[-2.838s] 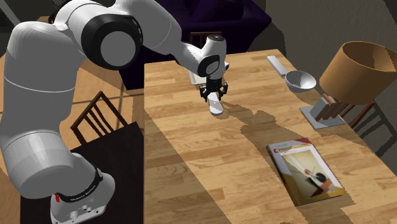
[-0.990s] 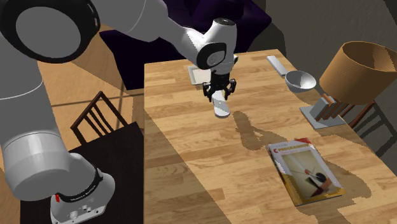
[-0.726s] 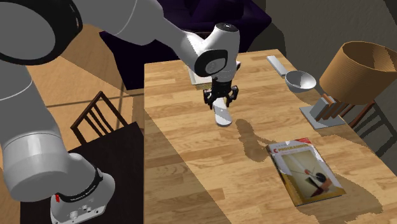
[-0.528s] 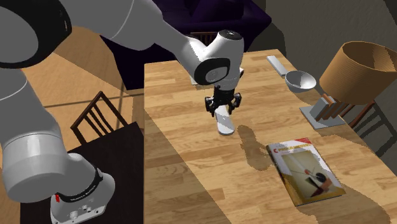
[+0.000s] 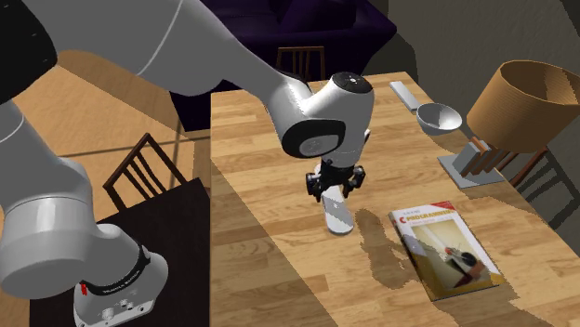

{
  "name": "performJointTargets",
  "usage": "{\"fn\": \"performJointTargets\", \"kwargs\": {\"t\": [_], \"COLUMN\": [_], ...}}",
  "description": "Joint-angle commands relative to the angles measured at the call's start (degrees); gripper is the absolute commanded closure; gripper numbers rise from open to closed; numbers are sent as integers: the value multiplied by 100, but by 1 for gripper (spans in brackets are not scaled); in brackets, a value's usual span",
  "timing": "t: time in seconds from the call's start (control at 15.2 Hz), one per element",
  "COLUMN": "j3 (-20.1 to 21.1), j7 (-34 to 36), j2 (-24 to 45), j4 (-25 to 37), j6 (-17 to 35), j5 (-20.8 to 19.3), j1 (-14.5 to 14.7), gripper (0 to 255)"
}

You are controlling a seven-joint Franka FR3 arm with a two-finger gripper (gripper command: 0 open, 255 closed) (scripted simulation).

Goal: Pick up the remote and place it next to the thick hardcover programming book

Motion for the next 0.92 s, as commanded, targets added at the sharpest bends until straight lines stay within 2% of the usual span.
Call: {"fn": "performJointTargets", "kwargs": {"t": [0.0,0.4,0.86], "j3": [-122,-499,-916], "j7": [-289,-1183,-2253], "j2": [-148,-253,-148], "j4": [-158,-305,-180], "j6": [15,60,29], "j5": [-7,38,173], "j1": [-159,-643,-1202], "gripper": [255,255,255]}}
